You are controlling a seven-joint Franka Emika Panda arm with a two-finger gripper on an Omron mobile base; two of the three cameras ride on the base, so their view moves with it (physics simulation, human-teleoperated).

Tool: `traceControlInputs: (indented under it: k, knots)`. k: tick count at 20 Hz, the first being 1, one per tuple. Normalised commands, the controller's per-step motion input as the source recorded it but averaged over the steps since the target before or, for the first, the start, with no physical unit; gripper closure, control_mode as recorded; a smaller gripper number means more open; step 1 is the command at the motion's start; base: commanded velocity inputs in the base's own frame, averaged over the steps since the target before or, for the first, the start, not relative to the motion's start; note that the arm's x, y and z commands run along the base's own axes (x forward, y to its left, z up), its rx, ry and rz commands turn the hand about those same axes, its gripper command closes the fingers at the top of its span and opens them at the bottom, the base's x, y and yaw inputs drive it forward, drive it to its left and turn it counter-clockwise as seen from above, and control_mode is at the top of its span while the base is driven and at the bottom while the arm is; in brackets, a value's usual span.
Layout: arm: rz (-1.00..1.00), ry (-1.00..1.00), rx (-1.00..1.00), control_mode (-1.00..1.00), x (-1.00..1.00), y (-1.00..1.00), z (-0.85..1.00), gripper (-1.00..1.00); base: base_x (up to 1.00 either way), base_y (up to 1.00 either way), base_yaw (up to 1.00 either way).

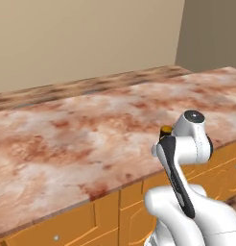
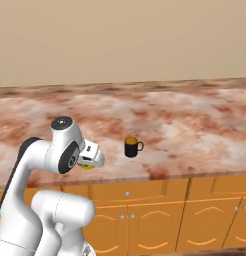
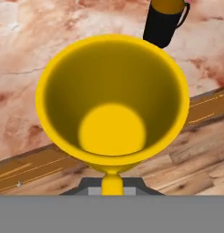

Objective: Clear the mugs and bowl far away from the sink.

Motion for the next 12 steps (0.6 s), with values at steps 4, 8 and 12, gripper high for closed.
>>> traceControlInputs:
  k: [4, 8, 12]
  knots:
    - [0.0, 0.0, 0.0, 1.0, 0.0, 0.0, 0.0, 1.0, 0.65, 0.26, 0.15]
    - [0.0, 0.0, 0.0, 1.0, 0.0, 0.0, 0.0, 1.0, 0.37, 0.09, 0.23]
    - [0.0, 0.0, 0.0, 1.0, 0.0, 0.0, 0.0, 1.0, 0.02, 0.0, 0.09]
